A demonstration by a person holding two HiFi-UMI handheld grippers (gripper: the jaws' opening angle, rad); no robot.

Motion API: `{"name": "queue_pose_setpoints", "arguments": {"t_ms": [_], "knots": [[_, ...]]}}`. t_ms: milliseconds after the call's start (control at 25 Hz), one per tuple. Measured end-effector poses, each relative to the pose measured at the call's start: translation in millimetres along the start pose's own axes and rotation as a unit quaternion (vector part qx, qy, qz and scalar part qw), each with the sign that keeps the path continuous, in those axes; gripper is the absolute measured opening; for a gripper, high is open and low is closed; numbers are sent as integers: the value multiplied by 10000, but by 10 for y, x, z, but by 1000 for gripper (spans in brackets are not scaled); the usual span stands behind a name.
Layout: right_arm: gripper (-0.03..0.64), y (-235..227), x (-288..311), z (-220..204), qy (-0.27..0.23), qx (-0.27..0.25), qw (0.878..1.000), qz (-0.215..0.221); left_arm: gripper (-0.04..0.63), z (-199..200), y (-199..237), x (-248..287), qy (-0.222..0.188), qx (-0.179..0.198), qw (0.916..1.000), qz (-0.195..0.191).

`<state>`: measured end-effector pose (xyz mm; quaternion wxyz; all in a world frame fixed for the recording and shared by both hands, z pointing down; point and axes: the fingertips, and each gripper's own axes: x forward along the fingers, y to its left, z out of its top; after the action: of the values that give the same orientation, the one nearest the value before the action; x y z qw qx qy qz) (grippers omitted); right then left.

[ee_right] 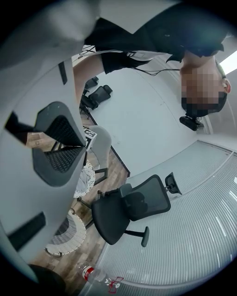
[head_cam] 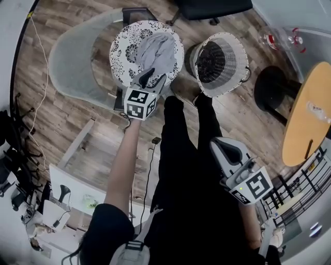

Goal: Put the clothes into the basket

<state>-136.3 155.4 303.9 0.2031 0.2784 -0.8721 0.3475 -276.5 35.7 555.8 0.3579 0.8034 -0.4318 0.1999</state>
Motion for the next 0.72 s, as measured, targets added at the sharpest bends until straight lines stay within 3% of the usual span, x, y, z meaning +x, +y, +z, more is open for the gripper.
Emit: {"name": "queue_pose_setpoints", "arguments": {"t_ms": [320, 720], "knots": [[17, -76, 84, -130, 140, 192, 9997, -47, 238, -263, 258, 347, 356, 318, 9989, 23], [17, -165, 212, -158, 248, 301, 9992, -3, 307, -416, 623, 704, 576, 192, 9977, 303]]}}
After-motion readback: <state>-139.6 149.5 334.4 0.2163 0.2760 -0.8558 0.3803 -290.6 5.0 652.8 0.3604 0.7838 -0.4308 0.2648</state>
